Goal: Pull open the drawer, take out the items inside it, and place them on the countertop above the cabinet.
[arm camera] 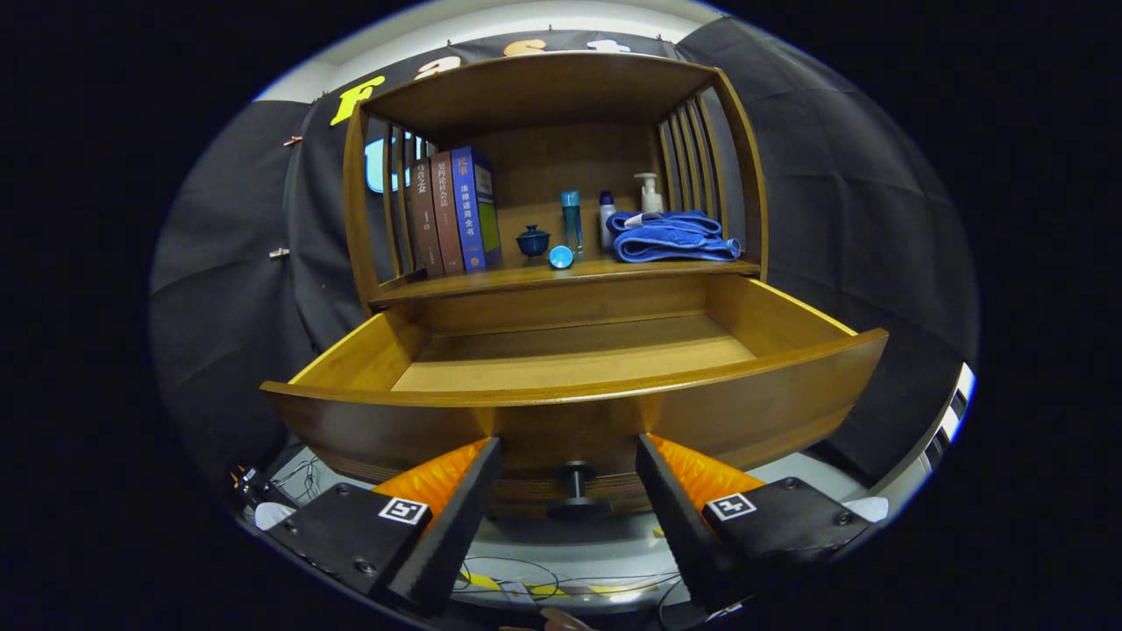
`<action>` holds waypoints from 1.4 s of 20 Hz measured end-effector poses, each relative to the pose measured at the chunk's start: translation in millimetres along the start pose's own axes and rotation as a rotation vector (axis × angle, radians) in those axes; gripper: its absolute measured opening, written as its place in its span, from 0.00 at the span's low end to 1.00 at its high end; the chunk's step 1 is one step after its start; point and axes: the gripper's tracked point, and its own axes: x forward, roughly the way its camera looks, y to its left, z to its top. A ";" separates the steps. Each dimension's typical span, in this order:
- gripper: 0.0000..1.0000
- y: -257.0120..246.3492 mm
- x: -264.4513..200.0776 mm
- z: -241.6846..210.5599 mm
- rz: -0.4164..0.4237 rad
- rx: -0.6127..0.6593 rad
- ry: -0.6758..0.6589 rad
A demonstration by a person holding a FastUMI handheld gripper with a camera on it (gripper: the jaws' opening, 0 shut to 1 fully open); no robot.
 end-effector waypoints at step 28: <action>1.00 5.5 169.2 60.8 0.000 0.000 -0.022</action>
